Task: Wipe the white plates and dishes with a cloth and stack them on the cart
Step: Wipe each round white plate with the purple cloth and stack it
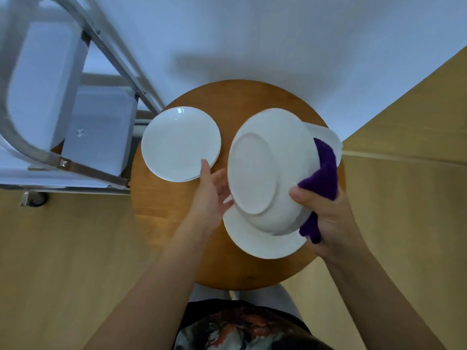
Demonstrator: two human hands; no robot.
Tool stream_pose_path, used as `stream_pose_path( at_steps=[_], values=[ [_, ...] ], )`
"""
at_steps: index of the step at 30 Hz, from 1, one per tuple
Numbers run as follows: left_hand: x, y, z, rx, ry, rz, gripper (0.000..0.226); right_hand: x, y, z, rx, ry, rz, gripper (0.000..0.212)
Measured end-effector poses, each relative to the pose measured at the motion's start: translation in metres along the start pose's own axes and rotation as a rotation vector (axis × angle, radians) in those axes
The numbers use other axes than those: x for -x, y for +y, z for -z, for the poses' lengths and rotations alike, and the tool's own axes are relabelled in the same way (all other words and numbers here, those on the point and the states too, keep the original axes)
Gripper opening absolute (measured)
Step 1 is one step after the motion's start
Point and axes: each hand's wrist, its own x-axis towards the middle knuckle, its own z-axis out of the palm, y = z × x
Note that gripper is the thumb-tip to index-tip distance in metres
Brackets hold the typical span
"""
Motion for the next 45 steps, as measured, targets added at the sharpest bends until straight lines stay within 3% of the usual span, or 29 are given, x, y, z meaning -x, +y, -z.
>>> stream_pose_path(
  at_steps=[4, 8, 11, 13, 16, 19, 23, 26, 29, 34, 39, 41, 45],
  values=[
    [-0.011, -0.011, 0.001, 0.163, 0.198, 0.151, 0.06, 0.001, 0.012, 0.016, -0.288, 0.027, -0.124, 0.047],
    [-0.011, -0.012, 0.011, 0.012, 0.19, 0.118, 0.036, 0.005, 0.027, 0.04, -0.24, 0.056, -0.187, 0.043],
    [-0.007, -0.004, 0.017, -0.044, 0.251, -0.03, 0.036, 0.005, 0.031, 0.046, -0.039, 0.108, -0.162, 0.052],
    [-0.001, 0.003, 0.017, -0.057, 0.305, -0.2, 0.035, 0.002, 0.034, 0.045, 0.132, 0.238, -0.118, 0.052],
    [0.009, 0.014, 0.019, -0.189, 0.351, -0.447, 0.034, -0.007, 0.024, 0.033, 0.4, 0.395, 0.164, 0.044],
    [0.017, 0.023, 0.017, -0.413, 0.35, -0.644, 0.046, -0.018, 0.005, 0.013, 0.591, 0.157, 0.481, 0.072],
    [0.027, 0.025, 0.009, -0.716, 0.313, -0.846, 0.052, -0.035, -0.013, -0.019, 1.326, -0.364, 0.614, 0.086],
    [0.035, 0.025, 0.01, -0.783, 0.315, -0.907, 0.05, -0.05, -0.032, -0.03, 1.473, -0.475, 0.553, 0.082],
    [0.042, 0.028, 0.01, -0.93, 0.328, -1.018, 0.046, -0.058, -0.037, -0.034, 1.567, -0.492, 0.651, 0.082],
    [0.046, 0.034, 0.014, -0.845, 0.348, -0.985, 0.049, -0.064, -0.036, -0.021, 1.402, -0.526, 0.586, 0.089],
    [0.045, 0.038, 0.02, -0.477, 0.389, -0.898, 0.058, -0.063, -0.023, -0.004, 0.998, -0.253, 0.403, 0.077],
    [0.045, 0.037, 0.02, -0.352, 0.422, -0.822, 0.052, -0.058, -0.013, 0.002, 0.811, -0.138, 0.3, 0.078],
    [0.045, 0.029, 0.011, -0.002, 0.496, -0.584, 0.034, -0.047, 0.022, 0.006, 0.204, 0.024, 0.061, 0.084]
  ],
)
